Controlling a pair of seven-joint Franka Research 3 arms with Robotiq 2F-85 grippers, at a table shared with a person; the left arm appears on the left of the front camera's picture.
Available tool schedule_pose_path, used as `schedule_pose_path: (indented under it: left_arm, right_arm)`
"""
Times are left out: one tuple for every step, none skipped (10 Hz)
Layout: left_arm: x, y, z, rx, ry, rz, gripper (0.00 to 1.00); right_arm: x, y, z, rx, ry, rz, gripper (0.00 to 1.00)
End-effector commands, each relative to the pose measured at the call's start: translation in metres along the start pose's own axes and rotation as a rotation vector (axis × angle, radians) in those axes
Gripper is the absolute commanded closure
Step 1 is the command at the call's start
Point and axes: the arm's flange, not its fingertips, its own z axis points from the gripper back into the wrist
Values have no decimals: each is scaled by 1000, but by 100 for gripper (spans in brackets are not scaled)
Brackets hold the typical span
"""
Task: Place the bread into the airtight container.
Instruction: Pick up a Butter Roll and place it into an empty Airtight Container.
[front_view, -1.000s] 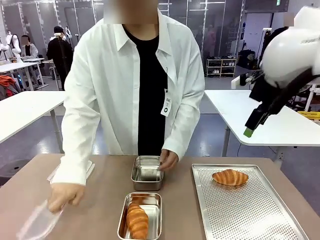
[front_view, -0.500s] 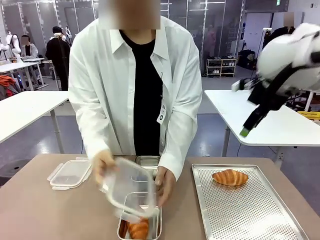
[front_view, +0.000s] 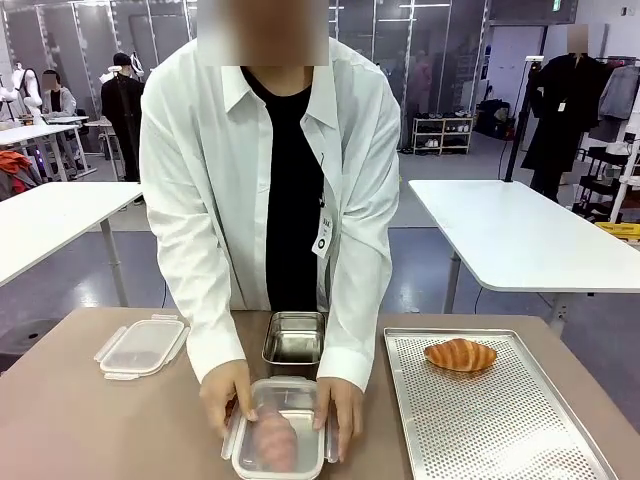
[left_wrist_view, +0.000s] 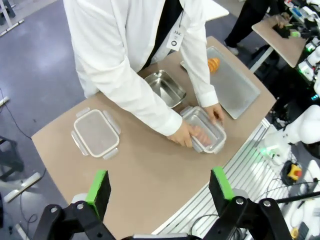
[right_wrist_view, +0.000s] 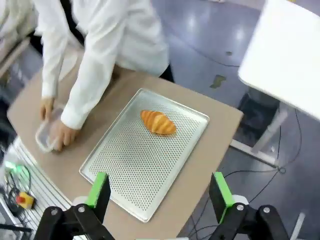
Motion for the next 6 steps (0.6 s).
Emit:
schedule_pose_path:
  left_arm:
    - [1,-1,0,-7,-1,-8,0]
    - [1,-1,0,-7,-1,-8,0]
    - [1,-1,0,-7,-1,-8,0]
    - [1,-1,0,-7,-1,-8,0]
    - [1,-1,0,-7,-1,-8,0]
    - [1,-1,0,-7,-1,-8,0]
  right_arm:
    - [-43,-13,-9,8,-79,-43,0]
    - [-62,-18,-11,1,-117,-85,0]
    - [-32,-13,12,-7,-39,-49,0]
    - [-32,-13,12,-7,-39,-49,0]
    - [-32,-13,12,-7,-39,-49,0]
    - [-32,-13,12,-7,-39,-49,0]
